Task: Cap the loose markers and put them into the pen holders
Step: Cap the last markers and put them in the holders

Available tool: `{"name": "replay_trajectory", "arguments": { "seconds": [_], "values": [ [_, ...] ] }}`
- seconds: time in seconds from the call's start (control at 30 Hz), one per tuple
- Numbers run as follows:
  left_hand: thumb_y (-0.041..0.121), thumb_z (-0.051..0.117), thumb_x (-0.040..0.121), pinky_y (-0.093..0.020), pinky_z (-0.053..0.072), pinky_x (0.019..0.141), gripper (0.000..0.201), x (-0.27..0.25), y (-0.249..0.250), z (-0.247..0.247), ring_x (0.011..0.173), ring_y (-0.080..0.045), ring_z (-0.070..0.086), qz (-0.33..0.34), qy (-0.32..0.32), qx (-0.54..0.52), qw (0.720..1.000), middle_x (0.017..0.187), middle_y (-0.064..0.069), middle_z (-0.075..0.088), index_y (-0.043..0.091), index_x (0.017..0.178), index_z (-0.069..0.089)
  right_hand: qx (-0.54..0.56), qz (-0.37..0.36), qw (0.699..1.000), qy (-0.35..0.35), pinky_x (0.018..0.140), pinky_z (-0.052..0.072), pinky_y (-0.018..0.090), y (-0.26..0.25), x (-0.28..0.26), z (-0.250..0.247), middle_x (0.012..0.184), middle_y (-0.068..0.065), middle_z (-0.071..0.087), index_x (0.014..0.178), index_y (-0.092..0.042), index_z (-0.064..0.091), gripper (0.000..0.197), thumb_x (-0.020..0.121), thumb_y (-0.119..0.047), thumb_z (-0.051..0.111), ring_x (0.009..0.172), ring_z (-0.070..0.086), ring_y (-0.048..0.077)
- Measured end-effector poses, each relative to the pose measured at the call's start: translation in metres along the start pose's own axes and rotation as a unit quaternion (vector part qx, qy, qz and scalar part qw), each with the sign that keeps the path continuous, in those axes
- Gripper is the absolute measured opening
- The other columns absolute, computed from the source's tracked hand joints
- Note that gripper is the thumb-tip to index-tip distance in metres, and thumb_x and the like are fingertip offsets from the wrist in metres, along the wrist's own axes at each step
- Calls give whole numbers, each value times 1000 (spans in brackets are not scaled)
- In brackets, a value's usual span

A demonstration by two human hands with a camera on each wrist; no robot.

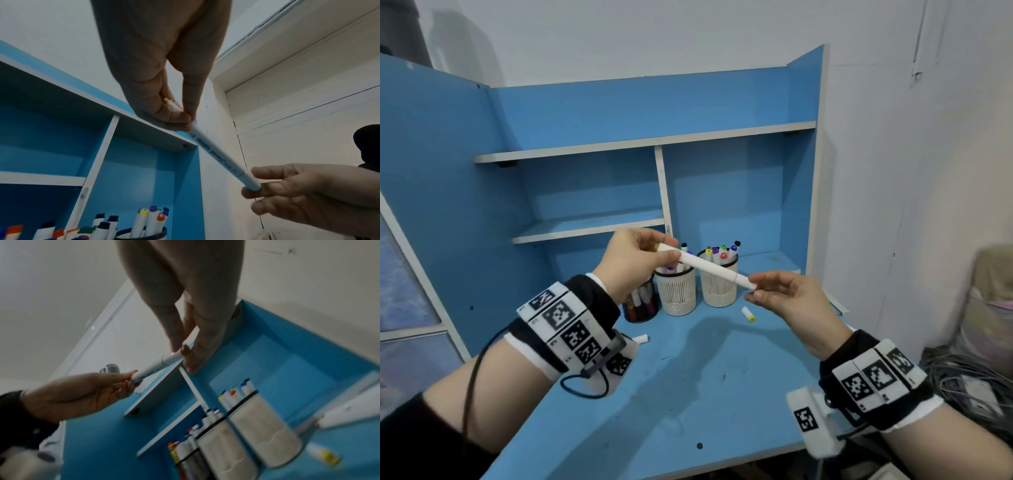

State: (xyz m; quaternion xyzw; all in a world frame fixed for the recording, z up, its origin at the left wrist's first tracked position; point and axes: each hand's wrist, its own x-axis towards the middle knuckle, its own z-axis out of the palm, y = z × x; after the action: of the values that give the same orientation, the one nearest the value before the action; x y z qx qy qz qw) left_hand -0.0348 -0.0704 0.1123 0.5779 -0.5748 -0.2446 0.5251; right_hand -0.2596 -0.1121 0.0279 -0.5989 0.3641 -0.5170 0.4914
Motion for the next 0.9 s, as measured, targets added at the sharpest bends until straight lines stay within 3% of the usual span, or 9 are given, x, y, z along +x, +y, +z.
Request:
{"name": "replay_trajectory", "arguments": {
  "seconds": [0.1, 0.2, 0.3, 0.4, 0.6, 0.73, 0.83, 0.9],
  "values": [
    [4, 71, 80, -8, 36, 40, 14, 25, 0, 10, 44, 1, 54, 37, 16, 50, 998, 73, -7, 63, 6, 93, 69, -107, -3, 994, -30, 79, 53, 20, -2, 6, -27, 99, 8, 71, 87, -16, 68, 27, 82, 10, 62, 87, 67, 15],
    [7, 71, 81, -10, 38, 42, 9, 53, -5, 20, 45, -1, 49, 79, 39, 138, 987, 68, -1, 58, 14, 87, 69, -216, -1, 975, -45, 72, 51, 12, 3, 13, -58, 89, -3, 70, 80, -22, 66, 31, 82, 9, 62, 77, 64, 0],
    [6, 68, 82, -8, 40, 52, 9, 73, -14, 29, 62, -12, 53, 114, 44, 226, 966, 73, -3, 59, 13, 87, 70, -351, 17, 935, -50, 76, 48, 13, 14, 17, -89, 87, -4, 69, 78, -27, 65, 30, 81, 3, 65, 82, 63, 8],
    [3, 63, 83, -24, 48, 68, 12, 89, -24, 38, 70, -16, 53, 122, 43, 280, 951, 79, -5, 61, 10, 89, 69, -445, 61, 891, -62, 80, 47, 20, 25, 18, -116, 90, 0, 68, 85, -22, 67, 24, 80, 1, 64, 86, 62, 13],
    [5, 59, 87, -17, 37, 70, 13, 110, -36, 55, 75, -15, 51, 125, 53, 298, 945, 83, -6, 60, 3, 98, 67, -577, 145, 792, -137, 72, 39, 18, 48, 14, -146, 91, -2, 55, 102, -18, 66, 22, 84, -6, 62, 86, 54, 14],
    [3, 57, 87, -25, 45, 80, 15, 122, -40, 62, 86, -23, 60, 127, 34, 307, 942, 95, -13, 68, 4, 98, 68, -609, 148, 762, -162, 58, 35, 12, 55, 13, -147, 85, -4, 50, 112, -15, 63, 32, 82, -5, 62, 81, 49, 13],
    [0, 56, 86, -33, 50, 87, 19, 131, -43, 65, 94, -28, 62, 123, 21, 320, 939, 100, -14, 68, 5, 100, 68, -620, 159, 751, -164, 59, 36, 15, 54, 12, -147, 89, -1, 48, 122, -16, 54, 42, 82, -3, 59, 83, 47, 14],
    [0, 58, 84, -33, 50, 84, 23, 134, -46, 67, 93, -29, 61, 118, 15, 325, 938, 98, -14, 66, 5, 105, 66, -620, 182, 745, -166, 64, 40, 20, 53, 12, -148, 96, 1, 47, 128, -18, 46, 49, 83, -5, 61, 85, 48, 16]
  ]
}}
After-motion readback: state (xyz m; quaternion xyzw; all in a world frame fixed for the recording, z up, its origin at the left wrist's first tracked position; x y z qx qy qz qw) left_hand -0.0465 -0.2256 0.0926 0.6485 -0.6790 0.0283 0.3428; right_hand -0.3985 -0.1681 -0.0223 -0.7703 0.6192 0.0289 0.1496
